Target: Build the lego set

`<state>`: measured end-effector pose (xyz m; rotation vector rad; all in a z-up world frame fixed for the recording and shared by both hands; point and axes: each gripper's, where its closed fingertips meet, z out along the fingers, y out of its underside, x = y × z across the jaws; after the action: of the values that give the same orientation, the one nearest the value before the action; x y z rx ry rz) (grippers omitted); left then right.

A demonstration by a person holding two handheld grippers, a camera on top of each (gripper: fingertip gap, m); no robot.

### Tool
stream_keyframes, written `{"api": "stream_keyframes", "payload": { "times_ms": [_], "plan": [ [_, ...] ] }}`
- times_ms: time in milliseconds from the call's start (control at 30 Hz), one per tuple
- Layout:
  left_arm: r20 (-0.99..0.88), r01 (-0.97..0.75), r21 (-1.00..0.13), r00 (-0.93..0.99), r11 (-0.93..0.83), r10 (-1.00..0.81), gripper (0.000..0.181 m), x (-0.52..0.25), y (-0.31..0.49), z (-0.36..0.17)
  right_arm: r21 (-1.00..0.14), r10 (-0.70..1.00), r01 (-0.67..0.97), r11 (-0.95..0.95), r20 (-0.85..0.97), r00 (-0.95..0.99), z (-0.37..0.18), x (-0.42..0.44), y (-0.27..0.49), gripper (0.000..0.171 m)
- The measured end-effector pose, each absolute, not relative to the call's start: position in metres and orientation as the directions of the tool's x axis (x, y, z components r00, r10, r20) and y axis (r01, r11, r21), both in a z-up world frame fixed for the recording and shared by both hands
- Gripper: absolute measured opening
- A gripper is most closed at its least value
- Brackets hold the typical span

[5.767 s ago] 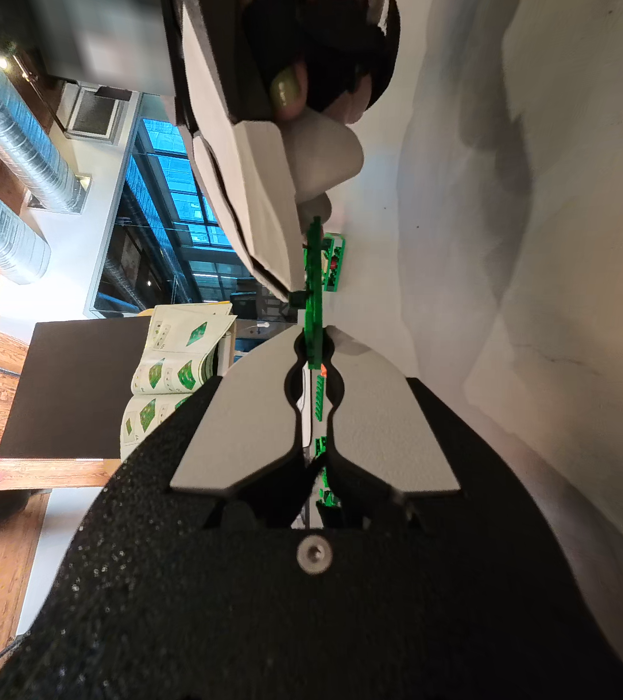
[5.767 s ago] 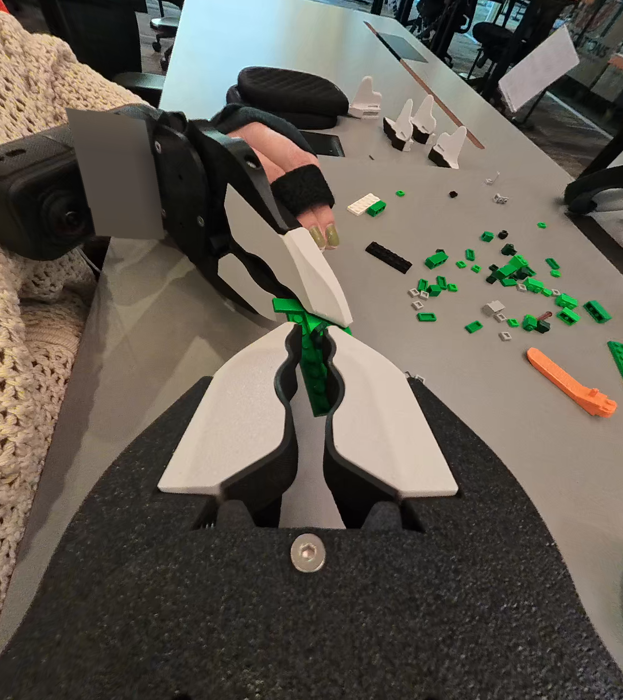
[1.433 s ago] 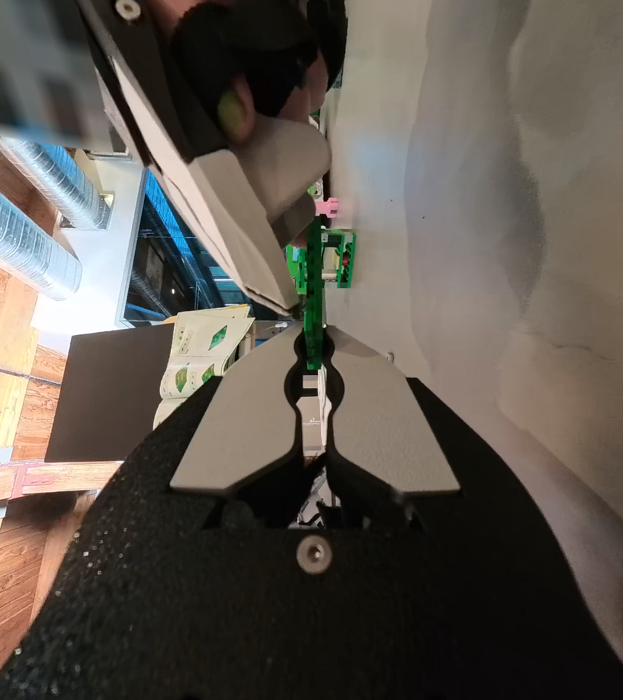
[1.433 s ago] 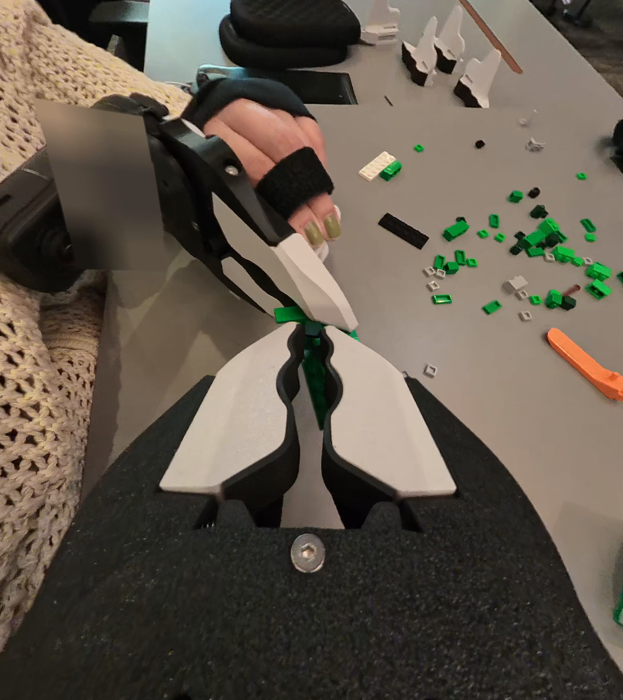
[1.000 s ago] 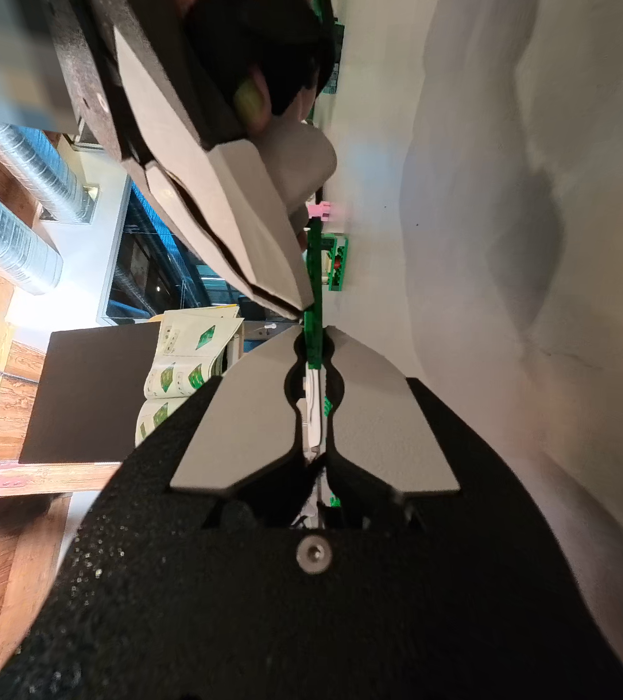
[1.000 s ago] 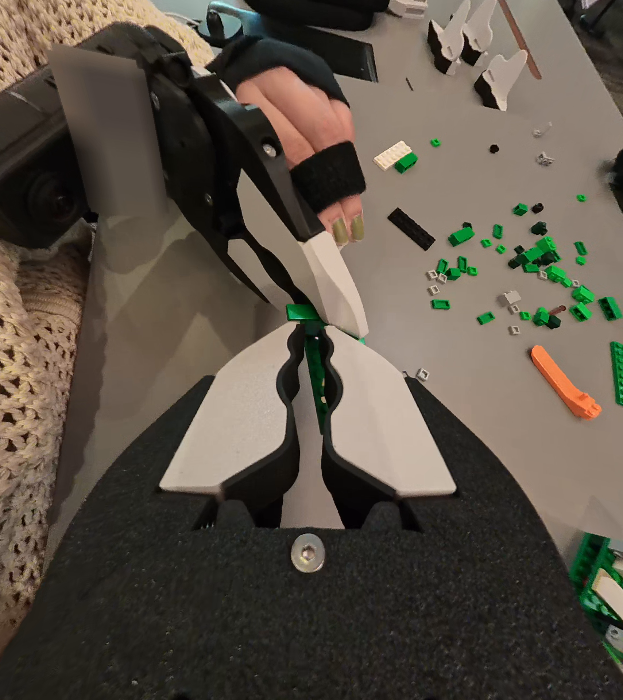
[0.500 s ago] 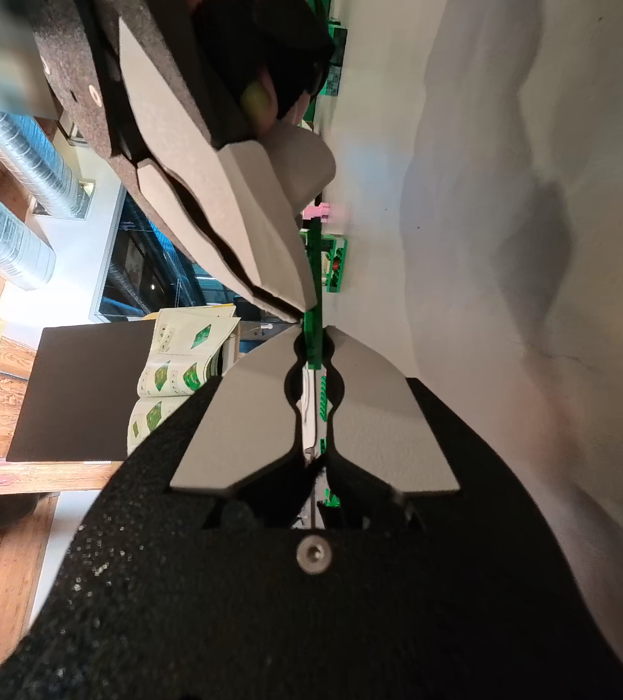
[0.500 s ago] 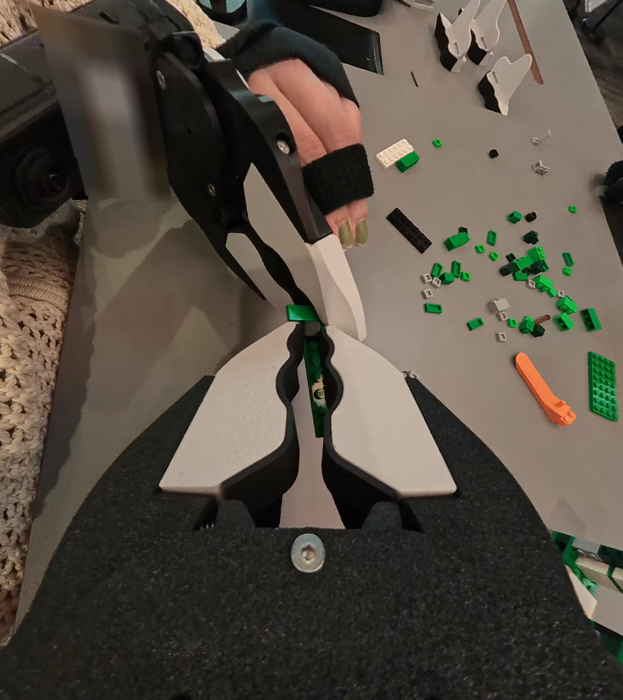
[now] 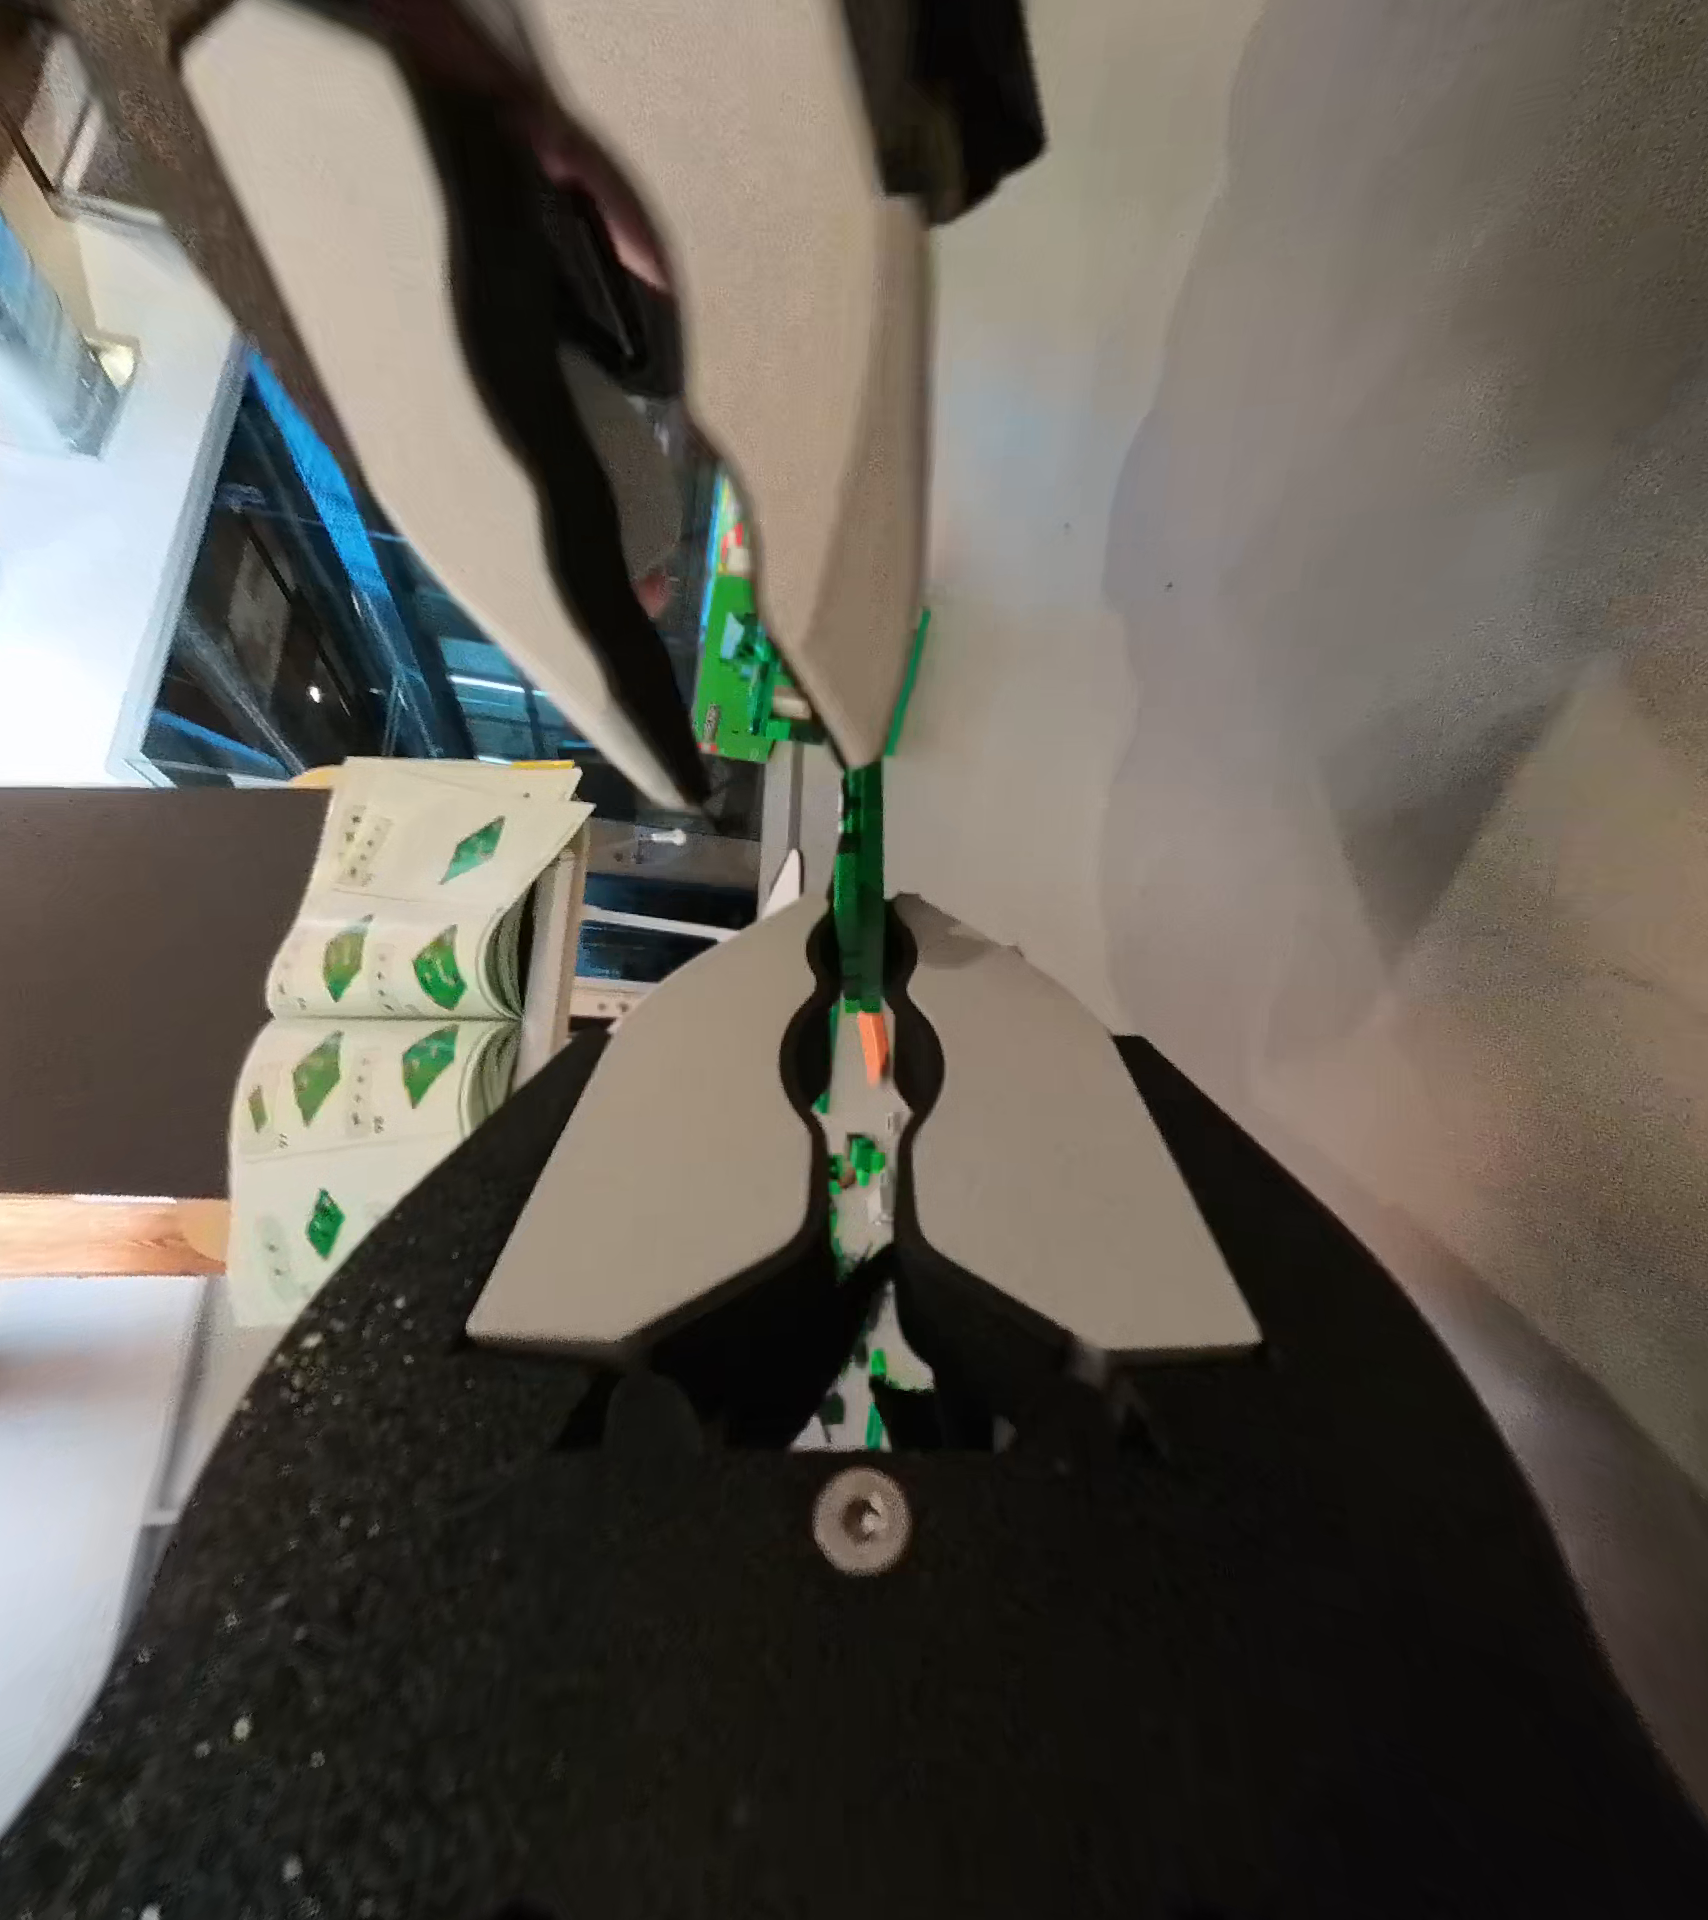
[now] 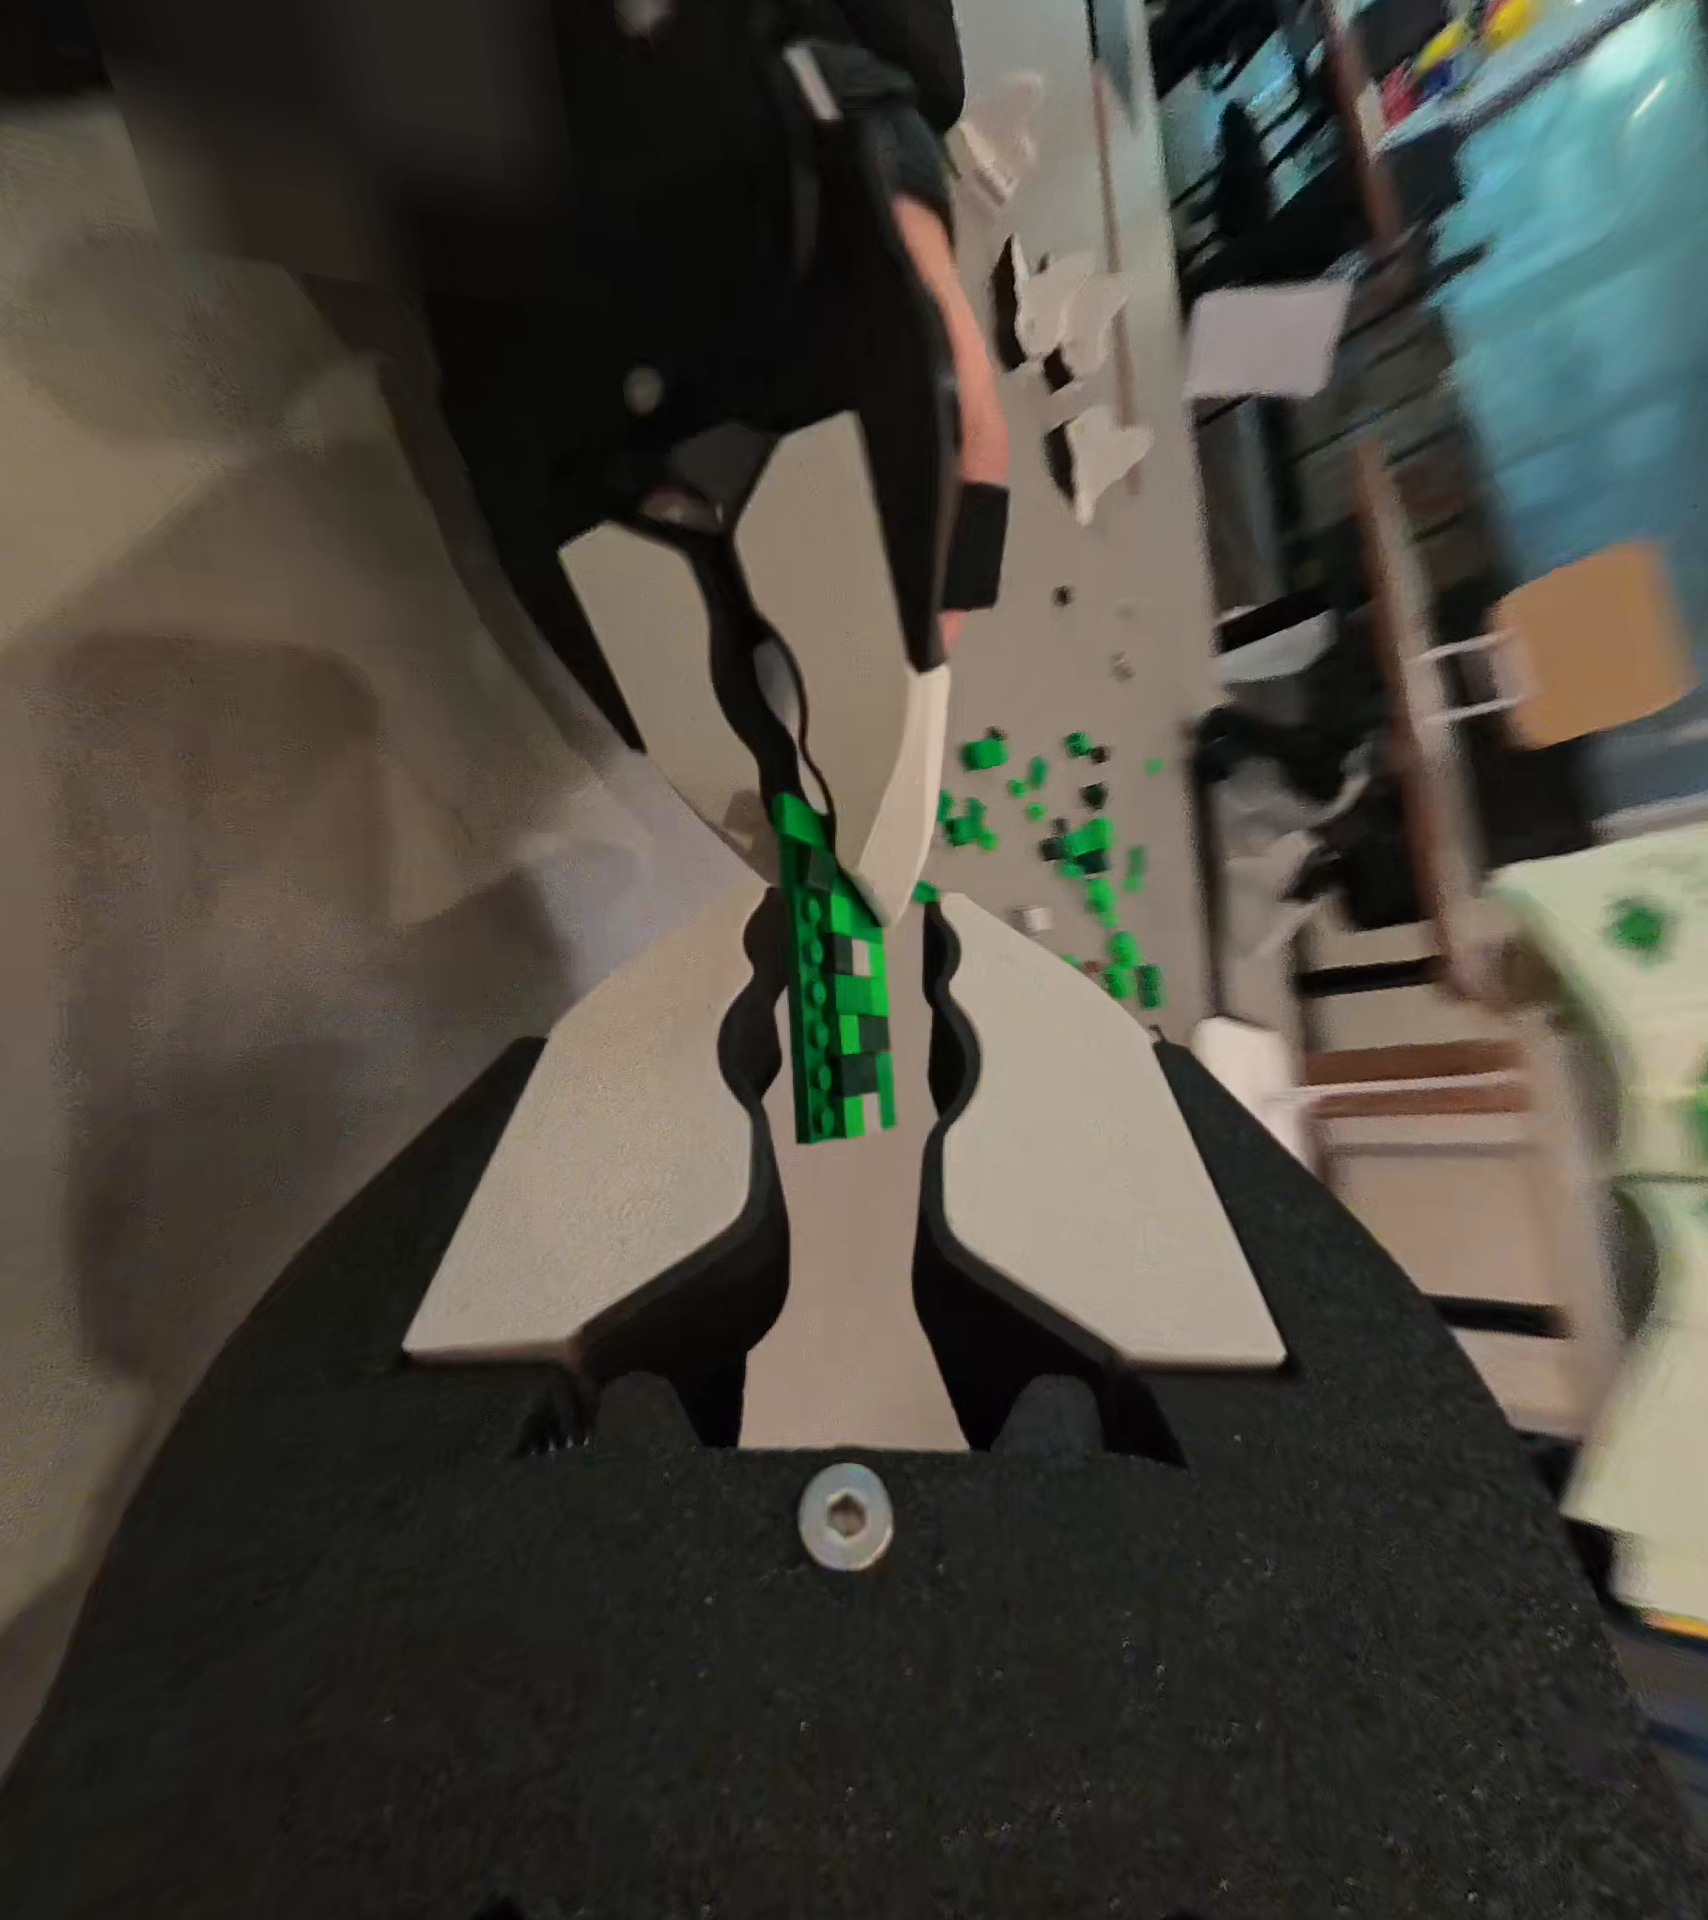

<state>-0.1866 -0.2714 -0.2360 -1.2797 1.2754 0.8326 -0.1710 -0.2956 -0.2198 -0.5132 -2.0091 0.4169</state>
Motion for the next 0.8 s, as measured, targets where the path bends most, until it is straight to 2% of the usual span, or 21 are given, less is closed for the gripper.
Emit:
{"api": "stream_keyframes", "payload": {
  "times_ms": [100, 200, 367, 533, 800],
  "plan": [
    [-0.948, -0.951, -0.271, 0.236, 0.153, -0.213, 0.006, -0.191, -0.27, -0.233, -0.295, 0.314, 0.107, 0.95, 0.881, -0.354, -0.222, -0.174, -0.296, 0.024],
    [-0.944, -0.947, -0.287, 0.254, 0.144, -0.213, 0.006, -0.193, -0.27, -0.232, -0.194, 0.216, 0.104, 0.976, 0.933, -0.288, -0.224, -0.18, -0.296, 0.025],
    [-0.943, -0.947, -0.289, 0.255, 0.141, -0.216, 0.006, -0.193, -0.27, -0.232, -0.168, 0.192, 0.114, 0.979, 0.949, -0.251, -0.226, -0.187, -0.298, 0.023],
    [-0.938, -0.944, -0.299, 0.263, 0.137, -0.227, 0.006, -0.191, -0.271, -0.23, -0.144, 0.166, 0.108, 0.984, 0.959, -0.232, -0.227, -0.191, -0.298, 0.007],
    [-0.936, -0.946, -0.293, 0.255, 0.137, -0.242, 0.006, -0.186, -0.268, -0.232, -0.077, 0.093, 0.066, 0.995, 0.953, -0.288, -0.231, -0.19, -0.298, 0.006]
  ]
}}
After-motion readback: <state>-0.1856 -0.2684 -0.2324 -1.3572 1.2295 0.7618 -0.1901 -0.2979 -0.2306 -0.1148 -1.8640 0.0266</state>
